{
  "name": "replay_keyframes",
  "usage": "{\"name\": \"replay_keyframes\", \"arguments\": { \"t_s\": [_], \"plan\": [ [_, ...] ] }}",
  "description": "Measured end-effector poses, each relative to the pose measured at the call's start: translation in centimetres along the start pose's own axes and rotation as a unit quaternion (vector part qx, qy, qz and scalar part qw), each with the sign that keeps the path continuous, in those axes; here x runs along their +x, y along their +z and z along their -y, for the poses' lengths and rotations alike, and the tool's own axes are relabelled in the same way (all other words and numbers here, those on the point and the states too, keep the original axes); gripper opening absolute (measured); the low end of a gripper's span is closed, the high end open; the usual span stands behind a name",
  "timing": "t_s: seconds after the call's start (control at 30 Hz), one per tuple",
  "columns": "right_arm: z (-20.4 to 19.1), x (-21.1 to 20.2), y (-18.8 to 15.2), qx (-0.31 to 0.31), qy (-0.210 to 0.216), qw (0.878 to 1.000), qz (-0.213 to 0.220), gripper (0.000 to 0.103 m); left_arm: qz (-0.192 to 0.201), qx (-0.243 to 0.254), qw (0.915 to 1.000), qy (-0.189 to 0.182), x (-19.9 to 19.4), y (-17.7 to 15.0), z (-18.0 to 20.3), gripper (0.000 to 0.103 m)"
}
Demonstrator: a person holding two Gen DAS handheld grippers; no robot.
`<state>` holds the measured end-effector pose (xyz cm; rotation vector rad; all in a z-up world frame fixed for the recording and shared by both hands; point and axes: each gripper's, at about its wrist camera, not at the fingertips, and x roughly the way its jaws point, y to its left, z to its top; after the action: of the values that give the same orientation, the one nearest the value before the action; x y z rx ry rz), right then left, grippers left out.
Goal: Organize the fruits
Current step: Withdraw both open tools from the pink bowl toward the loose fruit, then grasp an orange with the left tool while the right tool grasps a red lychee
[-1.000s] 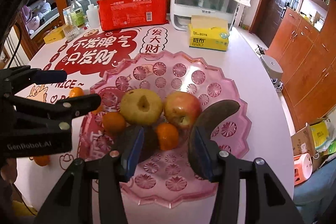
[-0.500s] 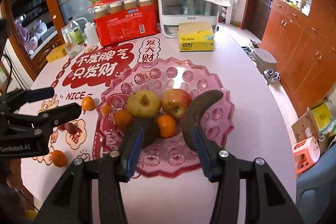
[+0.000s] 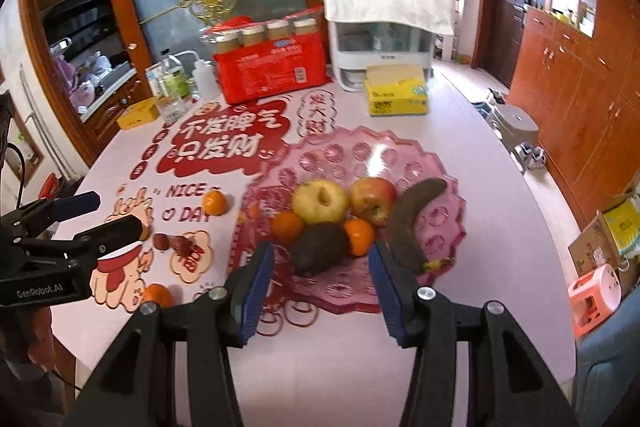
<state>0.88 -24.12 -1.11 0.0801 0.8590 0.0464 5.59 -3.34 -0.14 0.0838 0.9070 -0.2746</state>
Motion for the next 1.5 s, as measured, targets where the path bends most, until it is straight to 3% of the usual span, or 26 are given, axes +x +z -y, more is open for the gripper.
{"name": "replay_keyframes", "arguments": {
  "t_s": [0.37,0.7,1.17,1.5],
  "plan": [
    [-6.1,1.9,1.9,-0.041,0.047,0.998,-0.002,0.050,0.017,-0.046,0.9968,0.064,-2.9,-0.7,-7.7,0.090],
    [-11.9,6.9,3.0,-0.063,0.076,0.994,-0.044,0.050,-0.024,-0.068,0.9931,0.093,-0.3,-1.7,-13.9,0.090],
    [-17.9,17.5,0.3,-0.066,0.095,0.979,-0.170,0.050,-0.119,-0.071,0.9893,0.048,10.8,-3.6,-19.9,0.090],
    [-19.6,21.9,-1.5,-0.061,0.098,0.968,-0.223,0.044,-0.161,-0.042,0.9861,-0.005,16.5,-4.0,-19.6,0.066]
  ]
}}
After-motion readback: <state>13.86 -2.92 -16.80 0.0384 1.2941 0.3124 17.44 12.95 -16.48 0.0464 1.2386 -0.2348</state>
